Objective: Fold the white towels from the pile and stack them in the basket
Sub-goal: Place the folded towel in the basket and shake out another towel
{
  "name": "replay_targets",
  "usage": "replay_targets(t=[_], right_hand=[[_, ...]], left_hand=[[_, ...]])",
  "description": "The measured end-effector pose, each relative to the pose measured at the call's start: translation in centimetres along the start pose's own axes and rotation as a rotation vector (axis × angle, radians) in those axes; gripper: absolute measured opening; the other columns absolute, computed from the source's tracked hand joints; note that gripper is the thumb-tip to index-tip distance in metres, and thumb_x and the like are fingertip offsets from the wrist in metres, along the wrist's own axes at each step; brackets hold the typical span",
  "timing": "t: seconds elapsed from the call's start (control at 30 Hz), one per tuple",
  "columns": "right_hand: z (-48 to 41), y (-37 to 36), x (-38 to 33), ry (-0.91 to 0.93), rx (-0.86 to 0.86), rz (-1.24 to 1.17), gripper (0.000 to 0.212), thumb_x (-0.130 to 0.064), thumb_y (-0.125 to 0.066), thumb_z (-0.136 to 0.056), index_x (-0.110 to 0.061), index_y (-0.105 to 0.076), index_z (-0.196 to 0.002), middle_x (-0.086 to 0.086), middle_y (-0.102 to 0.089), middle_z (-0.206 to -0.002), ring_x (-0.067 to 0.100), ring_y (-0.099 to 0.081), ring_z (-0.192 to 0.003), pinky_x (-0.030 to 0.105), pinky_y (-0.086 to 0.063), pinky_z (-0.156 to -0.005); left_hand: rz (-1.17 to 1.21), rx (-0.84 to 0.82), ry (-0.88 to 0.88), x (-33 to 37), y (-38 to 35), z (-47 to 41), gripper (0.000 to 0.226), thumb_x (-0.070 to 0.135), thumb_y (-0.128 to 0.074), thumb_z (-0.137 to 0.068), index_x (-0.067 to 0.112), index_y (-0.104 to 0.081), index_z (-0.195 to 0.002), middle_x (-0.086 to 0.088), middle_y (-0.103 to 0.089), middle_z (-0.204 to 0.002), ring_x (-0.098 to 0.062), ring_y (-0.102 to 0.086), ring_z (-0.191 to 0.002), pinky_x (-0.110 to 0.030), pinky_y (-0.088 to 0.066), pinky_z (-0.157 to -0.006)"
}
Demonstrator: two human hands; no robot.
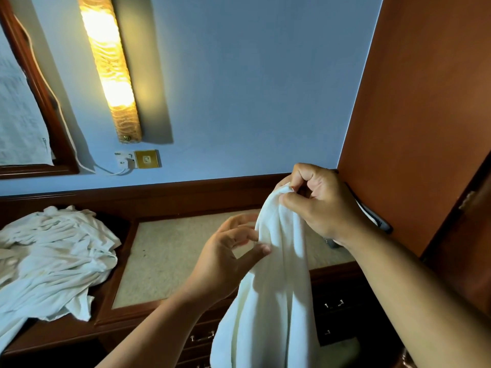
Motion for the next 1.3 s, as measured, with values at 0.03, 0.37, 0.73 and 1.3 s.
replay_targets(t=[0.03, 0.37, 0.73, 1.3], right_hand=[[0.0, 0.0, -0.1, 0.018, -0.023, 0.003, 0.015, -0.014, -0.064, -0.074, -0.015, -0.051, -0.068, -0.002, -0.074, -0.086, 0.023, -0.065, -0.078, 0.04, -0.049, -0.068], [0.7, -1.1, 0.0, 0.076, -0.05, -0.025, 0.013, -0.01, -0.063, -0.075, -0.013, -0.052, -0.07, -0.003, -0.074, -0.085, 0.02, -0.067, -0.08, 0.032, -0.051, -0.069], [1.4, -3.4, 2.7, 0.227, -0.215, 0.587, 0.04, -0.006, -0.047, -0.078, -0.023, -0.071, -0.105, -0.012, -0.061, -0.09, 0.005, -0.057, -0.084, 0.024, -0.045, -0.071], [3.7, -6.1, 5.3, 0.136, -0.197, 0.538, 0.011, -0.032, -0.052, -0.087, -0.028, -0.052, -0.076, -0.008, -0.053, -0.07, 0.013, -0.048, -0.064, 0.024, -0.029, -0.052]], left_hand=[[-0.03, 0.041, -0.035, 0.5, -0.1, 0.0, 0.023, 0.038, -0.076, -0.087, 0.021, -0.078, -0.102, 0.021, -0.06, -0.13, -0.005, -0.059, -0.123, -0.023, -0.05, -0.099], [-0.387, -0.1, 0.114, -2.7, -0.1, -0.2, 0.023, 0.035, -0.063, -0.097, 0.019, -0.075, -0.087, 0.008, -0.07, -0.086, -0.009, -0.065, -0.076, -0.037, -0.055, -0.07], [-0.219, 0.041, 0.049, -0.2, 0.8, -0.7, 0.041, 0.042, -0.049, -0.098, 0.014, -0.055, -0.069, 0.008, -0.043, -0.054, -0.003, -0.036, -0.051, -0.027, -0.03, -0.048], [-0.328, -0.033, 0.055, 0.1, 1.7, -1.0, 0.037, 0.031, -0.062, -0.099, 0.03, -0.058, -0.062, 0.009, -0.046, -0.053, -0.006, -0.038, -0.049, -0.022, -0.028, -0.046]])
Point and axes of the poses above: each hand's wrist, its own z-axis away from the middle knuckle, its own y-axis out of the back of the hand, x = y × z, the point moved 4 cm from there along -z, towards the middle knuckle
